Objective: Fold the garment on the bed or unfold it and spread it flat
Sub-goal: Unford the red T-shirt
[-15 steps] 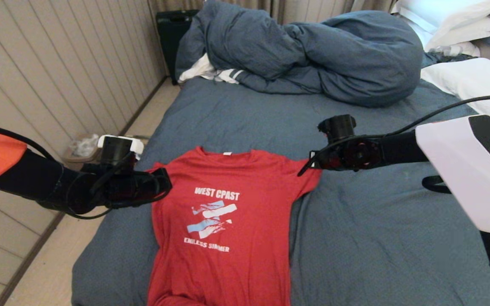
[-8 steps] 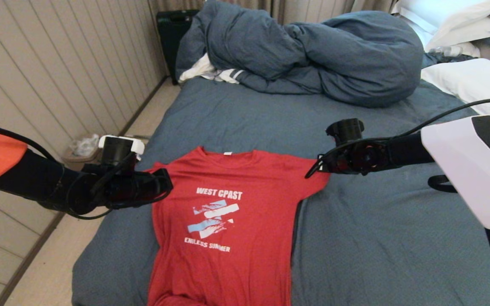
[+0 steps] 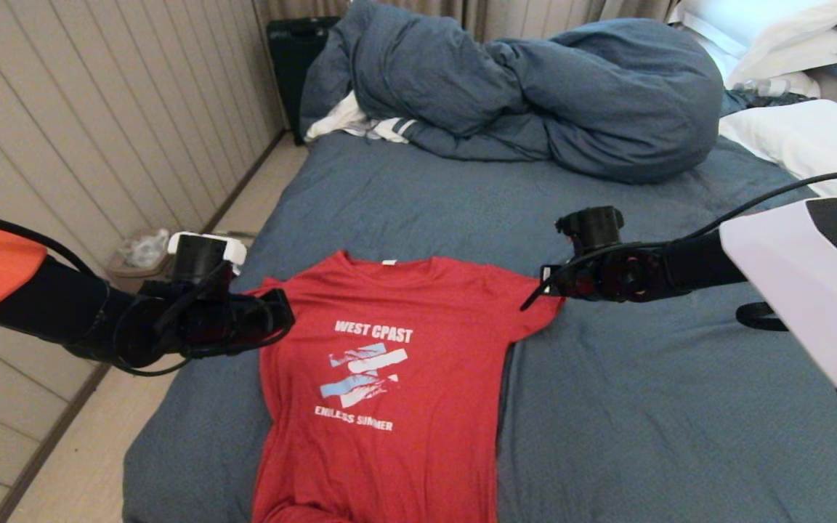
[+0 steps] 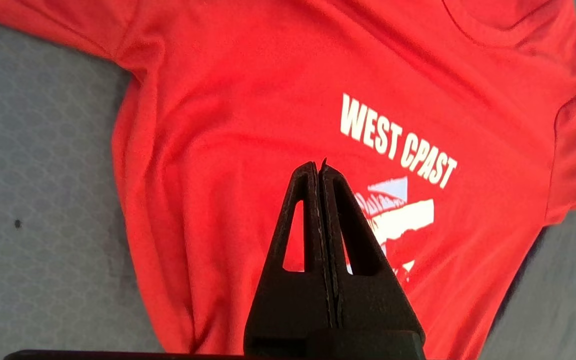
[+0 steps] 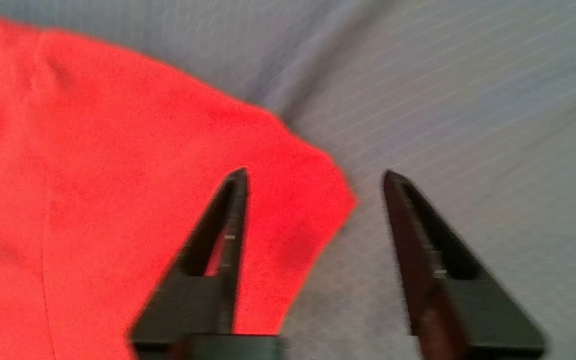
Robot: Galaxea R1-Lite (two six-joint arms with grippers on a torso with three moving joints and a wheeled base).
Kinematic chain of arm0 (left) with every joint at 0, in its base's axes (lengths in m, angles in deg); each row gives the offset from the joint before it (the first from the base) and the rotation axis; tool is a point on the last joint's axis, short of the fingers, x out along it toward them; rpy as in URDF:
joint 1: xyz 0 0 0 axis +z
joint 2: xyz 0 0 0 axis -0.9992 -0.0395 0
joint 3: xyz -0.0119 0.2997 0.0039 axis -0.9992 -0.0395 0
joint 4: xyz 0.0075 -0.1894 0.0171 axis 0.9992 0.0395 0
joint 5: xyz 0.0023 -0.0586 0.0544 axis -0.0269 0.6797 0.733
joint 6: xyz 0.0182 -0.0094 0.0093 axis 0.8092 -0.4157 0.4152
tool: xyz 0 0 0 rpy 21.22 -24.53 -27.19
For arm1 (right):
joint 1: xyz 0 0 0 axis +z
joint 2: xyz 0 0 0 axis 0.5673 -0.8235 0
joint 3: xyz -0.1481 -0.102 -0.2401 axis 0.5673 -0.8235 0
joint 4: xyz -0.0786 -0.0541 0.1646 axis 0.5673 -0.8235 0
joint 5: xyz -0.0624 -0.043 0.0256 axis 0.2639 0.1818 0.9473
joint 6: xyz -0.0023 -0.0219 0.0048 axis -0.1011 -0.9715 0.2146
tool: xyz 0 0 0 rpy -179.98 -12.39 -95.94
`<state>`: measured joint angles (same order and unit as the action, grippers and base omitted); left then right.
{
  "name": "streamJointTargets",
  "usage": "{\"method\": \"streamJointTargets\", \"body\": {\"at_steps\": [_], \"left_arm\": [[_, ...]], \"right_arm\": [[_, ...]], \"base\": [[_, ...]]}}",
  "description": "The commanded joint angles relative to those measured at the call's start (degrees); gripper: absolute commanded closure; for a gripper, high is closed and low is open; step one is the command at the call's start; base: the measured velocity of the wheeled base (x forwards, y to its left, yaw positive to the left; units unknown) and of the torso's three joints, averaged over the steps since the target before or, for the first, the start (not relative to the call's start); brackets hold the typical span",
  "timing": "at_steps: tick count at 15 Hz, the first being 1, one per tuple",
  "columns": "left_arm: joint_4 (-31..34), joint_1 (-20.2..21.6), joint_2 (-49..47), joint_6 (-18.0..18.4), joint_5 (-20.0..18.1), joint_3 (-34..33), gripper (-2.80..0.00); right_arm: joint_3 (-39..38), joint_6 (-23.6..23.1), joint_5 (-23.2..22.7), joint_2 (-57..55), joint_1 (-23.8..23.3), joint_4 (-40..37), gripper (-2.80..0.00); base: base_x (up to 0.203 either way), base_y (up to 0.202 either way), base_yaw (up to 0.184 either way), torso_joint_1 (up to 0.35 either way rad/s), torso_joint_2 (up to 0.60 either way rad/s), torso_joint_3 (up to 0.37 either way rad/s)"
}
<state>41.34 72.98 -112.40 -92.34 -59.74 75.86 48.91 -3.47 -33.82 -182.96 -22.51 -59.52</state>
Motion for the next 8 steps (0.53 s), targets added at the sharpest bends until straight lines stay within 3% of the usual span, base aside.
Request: {"method": "streamJointTargets", "body": {"at_steps": [1,4,5,6,8], "left_arm": [[-0.1,-0.4,0.5,-0.2,0.0,-0.4,0.00],[-0.7,-1.0,4.2,0.0,0.5,-2.2,0.00],[-1.0,-1.2,6.1,0.3,0.5,-3.2,0.00],[-1.1,-1.6,8.5,0.5,0.6,-4.3,0.00],[-0.8,-1.9,15.0,0.8,0.6,-5.1,0.00]], "right_arm": [[-0.2,0.2,0.0,2.2,0.1,0.0,-2.80],[-2.4,0.5,-0.1,8.7,0.5,-0.1,-2.80],[-3.6,0.5,-0.1,11.4,0.9,-0.1,-0.53],[-5.3,0.5,-0.1,14.4,1.5,-0.1,0.00],[-8.8,0.2,-0.1,21.4,2.7,-0.1,0.00]], "base": [[0.000,0.000,0.000,0.000,0.00,0.000],[0.000,0.000,0.000,0.000,0.00,0.000],[0.000,0.000,0.000,0.000,0.00,0.000],[0.000,0.000,0.000,0.000,0.00,0.000],[0.000,0.000,0.000,0.000,0.00,0.000]]}}
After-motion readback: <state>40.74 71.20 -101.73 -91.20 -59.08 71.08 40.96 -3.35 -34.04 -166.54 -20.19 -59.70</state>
